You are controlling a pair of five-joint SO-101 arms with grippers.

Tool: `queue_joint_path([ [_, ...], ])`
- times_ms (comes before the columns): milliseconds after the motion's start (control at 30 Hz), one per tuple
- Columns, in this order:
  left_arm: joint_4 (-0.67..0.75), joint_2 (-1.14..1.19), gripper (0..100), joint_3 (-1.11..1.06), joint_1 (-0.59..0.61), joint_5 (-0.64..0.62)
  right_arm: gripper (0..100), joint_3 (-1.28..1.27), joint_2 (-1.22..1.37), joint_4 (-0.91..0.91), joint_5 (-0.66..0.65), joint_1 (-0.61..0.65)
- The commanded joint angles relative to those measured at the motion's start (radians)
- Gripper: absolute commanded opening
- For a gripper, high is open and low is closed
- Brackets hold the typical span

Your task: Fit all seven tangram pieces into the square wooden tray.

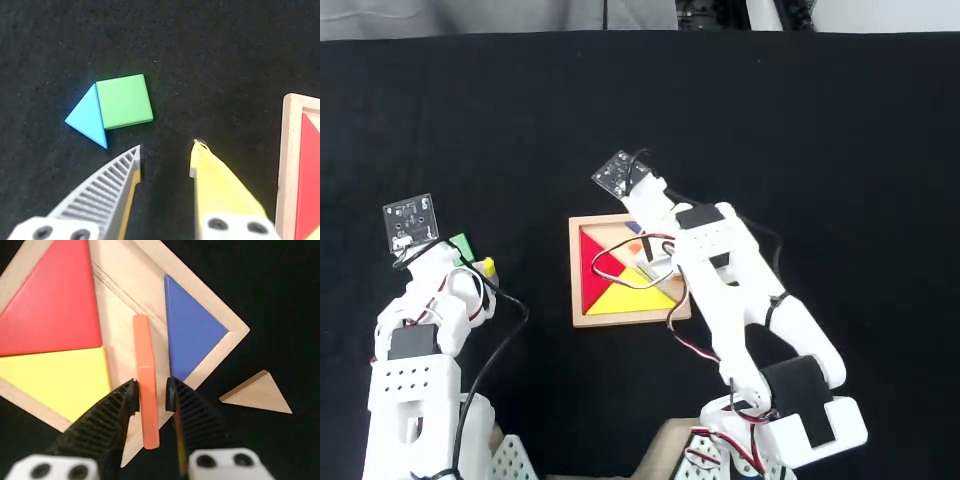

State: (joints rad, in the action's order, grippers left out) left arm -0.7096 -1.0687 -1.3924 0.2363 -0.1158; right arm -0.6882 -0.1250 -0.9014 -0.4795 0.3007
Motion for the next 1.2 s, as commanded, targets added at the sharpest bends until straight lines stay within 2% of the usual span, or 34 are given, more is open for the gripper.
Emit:
queue_joint_path([
  [0, 0.017, -0.014, 17, 0.007, -0.013, 0.000, 10.6, 0.002, -0.047, 0.029, 0.009, -0.061],
  [300, 0.017, -0.014, 17, 0.008, -0.013, 0.000, 10.6, 0.010, 0.007, 0.046, -0.015, -0.106],
  [600, 0.017, -0.014, 17, 0.008, -0.012, 0.000, 10.6, -0.010, 0.015, -0.012, -0.043, -0.025],
  [767, 0.017, -0.014, 17, 0.008, -0.012, 0.002, 10.6, -0.045, 0.019, -0.041, -0.118, 0.015],
  [1000, 0.017, -0.014, 17, 0.010, -0.012, 0.002, 10.6, 0.021, -0.067, -0.137, -0.115, 0.020],
  [1167, 0.017, -0.014, 17, 0.012, -0.008, 0.002, 10.6, 0.038, -0.099, -0.074, -0.032, 0.020],
])
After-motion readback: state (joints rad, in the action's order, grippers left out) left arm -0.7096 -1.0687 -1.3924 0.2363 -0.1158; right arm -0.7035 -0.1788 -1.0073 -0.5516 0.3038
